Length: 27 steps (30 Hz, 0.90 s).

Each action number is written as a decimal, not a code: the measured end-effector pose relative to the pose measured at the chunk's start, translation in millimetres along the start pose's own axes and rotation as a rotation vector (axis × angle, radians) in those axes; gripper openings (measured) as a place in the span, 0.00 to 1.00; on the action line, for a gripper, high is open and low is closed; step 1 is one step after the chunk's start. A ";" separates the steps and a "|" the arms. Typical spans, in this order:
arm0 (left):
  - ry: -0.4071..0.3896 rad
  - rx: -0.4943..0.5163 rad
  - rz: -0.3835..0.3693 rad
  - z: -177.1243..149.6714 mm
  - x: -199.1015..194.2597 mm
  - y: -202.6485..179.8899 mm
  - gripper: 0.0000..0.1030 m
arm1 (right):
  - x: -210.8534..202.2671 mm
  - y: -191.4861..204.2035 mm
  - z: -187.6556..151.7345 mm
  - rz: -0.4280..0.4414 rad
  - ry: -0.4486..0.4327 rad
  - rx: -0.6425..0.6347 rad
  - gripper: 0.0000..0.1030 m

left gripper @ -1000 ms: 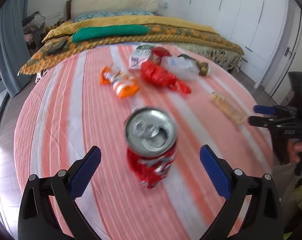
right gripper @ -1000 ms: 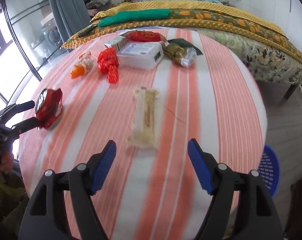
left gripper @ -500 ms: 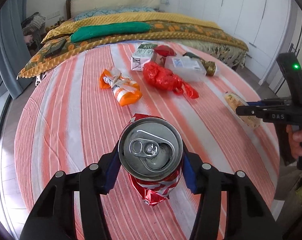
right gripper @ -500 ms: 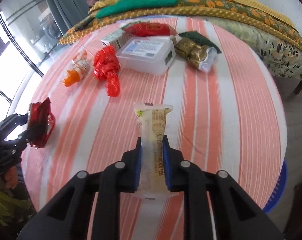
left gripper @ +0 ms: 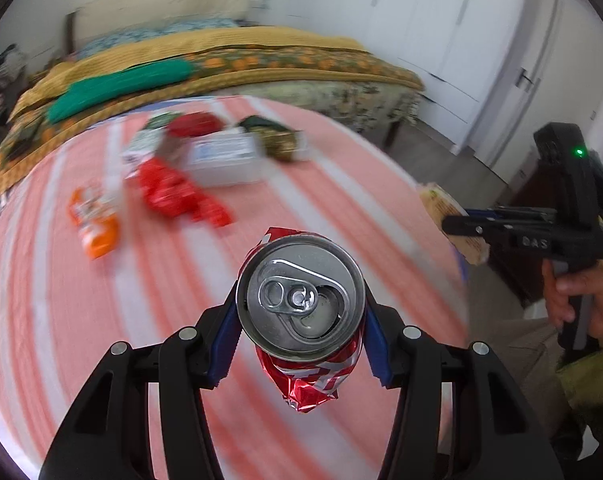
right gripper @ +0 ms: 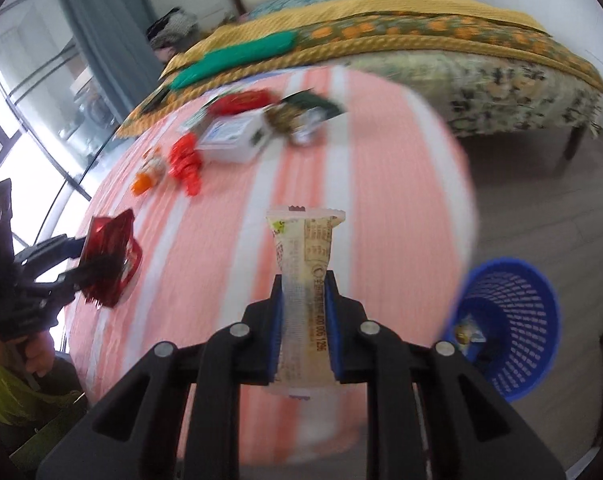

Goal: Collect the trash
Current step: 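Carry the can and snack bar over the blue basket and open both tools, then move both open tools back over the remaining trash on the table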

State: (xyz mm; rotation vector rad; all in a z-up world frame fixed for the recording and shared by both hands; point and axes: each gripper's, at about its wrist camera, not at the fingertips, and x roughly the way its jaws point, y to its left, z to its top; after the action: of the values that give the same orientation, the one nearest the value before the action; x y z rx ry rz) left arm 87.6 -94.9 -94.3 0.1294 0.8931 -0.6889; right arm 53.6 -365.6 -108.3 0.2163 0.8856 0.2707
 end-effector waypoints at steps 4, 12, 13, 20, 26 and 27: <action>0.008 0.053 -0.094 27.2 20.6 -51.2 0.52 | -29.3 -57.2 -3.4 -0.096 -0.052 0.075 0.18; 0.043 0.159 -0.202 81.2 88.7 -155.6 0.52 | -50.8 -154.9 -11.0 -0.220 -0.080 0.190 0.18; 0.055 0.176 -0.209 86.4 102.5 -169.5 0.52 | -51.0 -169.2 -13.0 -0.234 -0.078 0.210 0.18; 0.139 0.219 -0.229 104.4 192.9 -231.9 0.52 | -36.6 -238.7 -26.9 -0.267 -0.043 0.302 0.18; 0.193 0.208 -0.221 107.5 252.2 -263.1 0.52 | -22.2 -281.3 -41.7 -0.235 -0.021 0.393 0.18; 0.197 0.206 -0.220 108.6 262.0 -266.0 0.52 | -20.9 -286.0 -43.7 -0.227 -0.019 0.404 0.18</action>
State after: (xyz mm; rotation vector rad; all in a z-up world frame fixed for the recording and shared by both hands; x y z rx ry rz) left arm 113.1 -474.0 -176.8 0.2895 1.0329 -0.9856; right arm 47.6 -639.1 -204.6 0.4879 0.9315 -0.1244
